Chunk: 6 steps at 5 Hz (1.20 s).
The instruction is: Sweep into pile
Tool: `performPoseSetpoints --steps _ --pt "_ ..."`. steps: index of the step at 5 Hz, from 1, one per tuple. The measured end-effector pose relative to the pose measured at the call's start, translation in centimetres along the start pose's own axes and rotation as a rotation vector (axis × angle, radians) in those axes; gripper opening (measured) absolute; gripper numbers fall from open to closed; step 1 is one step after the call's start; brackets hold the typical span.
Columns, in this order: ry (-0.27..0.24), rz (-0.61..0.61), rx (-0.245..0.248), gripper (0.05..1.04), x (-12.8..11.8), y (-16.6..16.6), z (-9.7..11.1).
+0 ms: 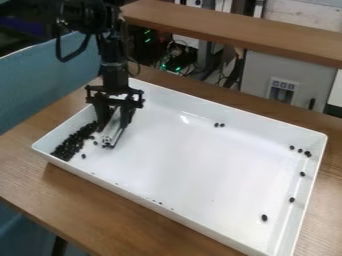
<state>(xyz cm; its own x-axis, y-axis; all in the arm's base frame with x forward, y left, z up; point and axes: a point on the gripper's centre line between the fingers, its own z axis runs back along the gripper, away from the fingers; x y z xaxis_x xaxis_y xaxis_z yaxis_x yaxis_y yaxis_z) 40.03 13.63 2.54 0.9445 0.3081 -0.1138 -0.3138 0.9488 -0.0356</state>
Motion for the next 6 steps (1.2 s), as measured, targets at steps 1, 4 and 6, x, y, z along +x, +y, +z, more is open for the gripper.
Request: performPoseSetpoints --steps 1,4,6 --pt "-0.023 -0.055 0.008 0.986 -0.1 -1.4 0.1" --pt "-0.074 -0.154 0.04 0.999 -1.3 -5.4 2.8" --pt "-0.184 -0.413 0.051 1.0 -9.5 -13.7 6.4"
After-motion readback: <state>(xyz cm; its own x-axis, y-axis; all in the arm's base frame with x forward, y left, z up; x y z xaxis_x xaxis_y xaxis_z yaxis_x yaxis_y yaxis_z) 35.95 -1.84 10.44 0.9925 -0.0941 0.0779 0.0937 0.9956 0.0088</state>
